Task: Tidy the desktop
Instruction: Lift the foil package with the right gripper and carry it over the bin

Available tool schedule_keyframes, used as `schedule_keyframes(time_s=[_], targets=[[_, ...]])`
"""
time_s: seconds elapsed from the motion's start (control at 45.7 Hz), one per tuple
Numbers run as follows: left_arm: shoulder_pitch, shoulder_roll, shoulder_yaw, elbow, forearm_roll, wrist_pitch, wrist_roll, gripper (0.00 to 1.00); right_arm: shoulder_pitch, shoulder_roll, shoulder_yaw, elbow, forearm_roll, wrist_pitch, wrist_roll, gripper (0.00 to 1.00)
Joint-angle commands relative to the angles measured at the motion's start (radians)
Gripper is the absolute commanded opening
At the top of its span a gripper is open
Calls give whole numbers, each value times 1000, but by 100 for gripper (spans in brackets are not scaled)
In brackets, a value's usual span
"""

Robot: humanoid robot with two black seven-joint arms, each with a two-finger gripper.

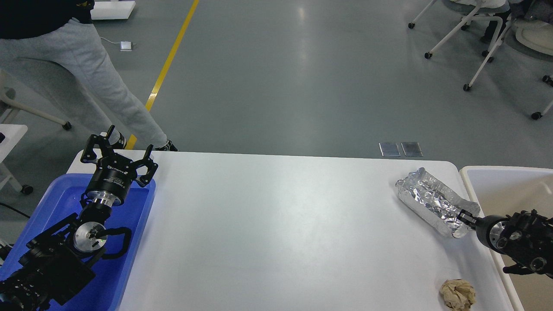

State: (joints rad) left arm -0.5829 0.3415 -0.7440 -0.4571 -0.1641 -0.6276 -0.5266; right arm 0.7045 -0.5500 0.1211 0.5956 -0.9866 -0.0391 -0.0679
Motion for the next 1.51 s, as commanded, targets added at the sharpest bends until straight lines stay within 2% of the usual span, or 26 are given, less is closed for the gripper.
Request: schedule_keyframes(time_s=[0.0,0.131,0.219,0.35,0.788,1.05,1.182,1.379,1.488], targets=[[0,1,0,0,0,-1,0,100,9,-73,9,120,8,7,17,0],[0,1,0,0,0,-1,0,100,33,-203,11,349,8,5,19,0],[0,1,0,0,0,-1,0,100,52,-274,9,449,8,8,17,0],[0,1,0,0,1,-1,0,100,93,-395,2,546,8,28,19,0],[0,1,0,0,1,-1,0,100,312,-734,14,849,5,226,20,0],[0,-1,0,0,0,-1,0,100,441,-801,17,869,5,326,20,0],[0,1,0,0,0,-1,0,100,451,-801,12,866,0,329,19,0],[0,1,0,0,0,-1,0,100,411,-804,-1,805,6,300,22,0],[0,-1,0,0,0,-1,0,100,329,-806,5,785,57,200,53,0]])
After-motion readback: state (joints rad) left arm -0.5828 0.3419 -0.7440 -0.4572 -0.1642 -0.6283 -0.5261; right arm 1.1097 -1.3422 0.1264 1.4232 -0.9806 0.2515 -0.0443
